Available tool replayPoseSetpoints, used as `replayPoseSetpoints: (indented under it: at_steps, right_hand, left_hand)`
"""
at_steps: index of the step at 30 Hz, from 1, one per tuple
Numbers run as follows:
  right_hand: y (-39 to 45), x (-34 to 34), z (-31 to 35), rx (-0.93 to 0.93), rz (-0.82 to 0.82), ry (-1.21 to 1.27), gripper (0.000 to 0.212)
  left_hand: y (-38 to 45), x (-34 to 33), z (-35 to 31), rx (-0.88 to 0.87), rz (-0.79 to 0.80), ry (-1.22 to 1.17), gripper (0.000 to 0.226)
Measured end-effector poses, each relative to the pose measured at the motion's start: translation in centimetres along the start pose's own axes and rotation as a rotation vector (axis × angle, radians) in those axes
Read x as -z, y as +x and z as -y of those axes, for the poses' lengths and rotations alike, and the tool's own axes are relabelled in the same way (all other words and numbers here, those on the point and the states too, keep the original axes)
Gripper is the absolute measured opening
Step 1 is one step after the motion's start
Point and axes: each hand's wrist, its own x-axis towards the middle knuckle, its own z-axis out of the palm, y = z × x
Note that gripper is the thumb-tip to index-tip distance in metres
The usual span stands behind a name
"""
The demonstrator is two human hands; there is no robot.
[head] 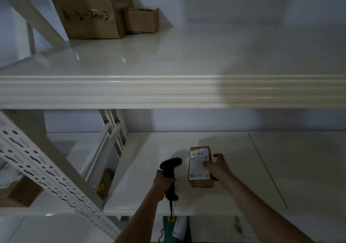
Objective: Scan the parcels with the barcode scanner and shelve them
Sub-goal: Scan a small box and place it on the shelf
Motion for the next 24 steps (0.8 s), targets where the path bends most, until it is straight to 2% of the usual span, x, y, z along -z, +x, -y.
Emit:
replayPoseSetpoints:
  at_steps: [2,5,9,11,14,20,24]
  right_hand:
    - [-1.1,-0.2,-0.6,-0.015,-0.023,0.012,0.075]
    - [-3.0,-0.7,-1.5,-0.008,-0.044,0.035,0.076]
    - [-4.8,-1.4,-2.9,0.035,-0.056,0.093,0.079]
    - [-5.7,-1.4,-3.2,0.060,-0.083,0.103,0.080]
    - [-7.1,-0.6,-3.2,0.129,-0.120,0.108,0.082]
    - [-10.0,1.8,-2.8,0.289,-0.156,0.092,0.079]
    - [-10.9,2.4,-3.1,0.344,-0.137,0.079,0.079]
  left_hand:
    - [-2.4,1.2,-0.9,-0.079,0.049,-0.134,0.009]
    - [-4.9,2.8,-1.9,-0.140,0.145,-0.277,0.018]
    - [-7.8,3.6,-3.0,-0.168,0.327,-0.268,0.019]
    - [-9.2,3.3,-3.8,-0.175,0.365,-0.289,0.020]
    - [-11.0,2.7,-4.9,-0.166,0.369,-0.319,0.020]
    - [-13.2,1.4,-5.4,-0.250,0.276,-0.148,0.015]
    - [-14.4,0.7,-5.6,-0.304,0.281,-0.076,0.017]
